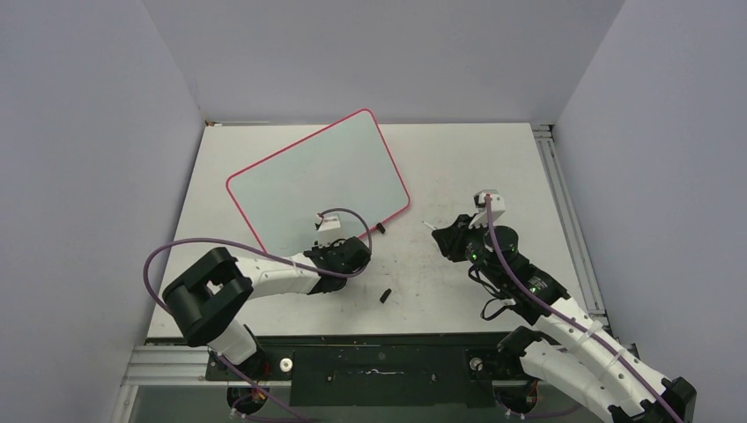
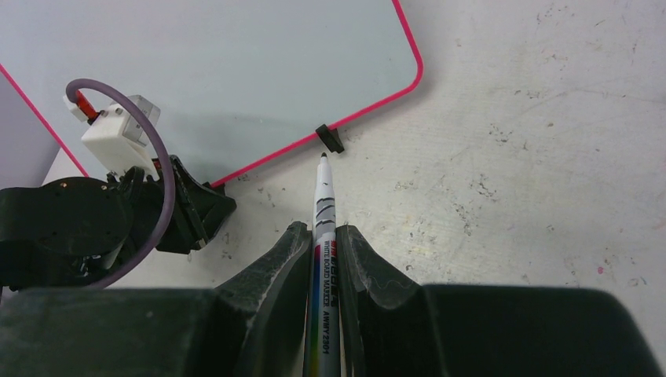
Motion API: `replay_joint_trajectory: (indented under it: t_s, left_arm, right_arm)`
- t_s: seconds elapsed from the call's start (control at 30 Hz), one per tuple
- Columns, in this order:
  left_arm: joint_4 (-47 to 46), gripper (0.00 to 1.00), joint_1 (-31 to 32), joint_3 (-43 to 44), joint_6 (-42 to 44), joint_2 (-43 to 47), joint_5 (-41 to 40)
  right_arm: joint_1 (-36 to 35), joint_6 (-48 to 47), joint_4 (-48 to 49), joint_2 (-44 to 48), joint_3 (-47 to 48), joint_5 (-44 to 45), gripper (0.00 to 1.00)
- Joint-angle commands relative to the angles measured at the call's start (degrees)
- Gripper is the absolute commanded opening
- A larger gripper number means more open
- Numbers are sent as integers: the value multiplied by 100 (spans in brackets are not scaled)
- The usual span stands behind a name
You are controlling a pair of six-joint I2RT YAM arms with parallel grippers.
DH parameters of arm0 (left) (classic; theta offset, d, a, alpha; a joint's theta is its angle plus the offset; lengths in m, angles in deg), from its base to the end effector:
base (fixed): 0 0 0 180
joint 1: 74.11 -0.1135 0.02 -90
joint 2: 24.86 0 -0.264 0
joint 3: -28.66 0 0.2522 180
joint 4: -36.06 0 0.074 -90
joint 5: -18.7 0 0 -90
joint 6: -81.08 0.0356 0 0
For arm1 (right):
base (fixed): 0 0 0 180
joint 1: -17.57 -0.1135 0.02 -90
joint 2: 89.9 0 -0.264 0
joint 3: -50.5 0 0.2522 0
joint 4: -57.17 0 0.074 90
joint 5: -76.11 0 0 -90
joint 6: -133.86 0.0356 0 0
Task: Write a sentence on the whiteboard
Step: Move the whiteboard stand to the center of the board.
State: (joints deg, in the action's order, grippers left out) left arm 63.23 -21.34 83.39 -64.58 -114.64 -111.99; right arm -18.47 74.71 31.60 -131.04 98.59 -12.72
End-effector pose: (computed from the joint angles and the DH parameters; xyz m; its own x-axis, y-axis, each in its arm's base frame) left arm 0.1834 -0.2029 0.1433 -0.6487 -0.1812 -0.7392 -0.2051 0.9769 -0.0595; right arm 0.1422 0.1026 0.2827 -0.5153 0.2591 -0.8169 -0.3592 0.8002 0.4804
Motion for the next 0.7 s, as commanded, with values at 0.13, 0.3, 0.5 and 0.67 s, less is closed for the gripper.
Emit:
replay_joint_trajectory:
  t_s: [0.13,0.3,0.5,0.67]
  left_arm:
    - [-102,1,-126,-32,161,98,-326]
    - [-163,0,-114,-327,101,270,-251]
    - [-364,0,126,-555,63,434,-214]
    - [-467,0,526,-499,26,334,-242]
  right_arm:
    - [25,-9,262,34,21,-64,5]
    - [21,-9,242,55,19,-37,5]
    - [26,-22,237,42,45,-3,5]
    - [23,-5,197,49,58,44,5]
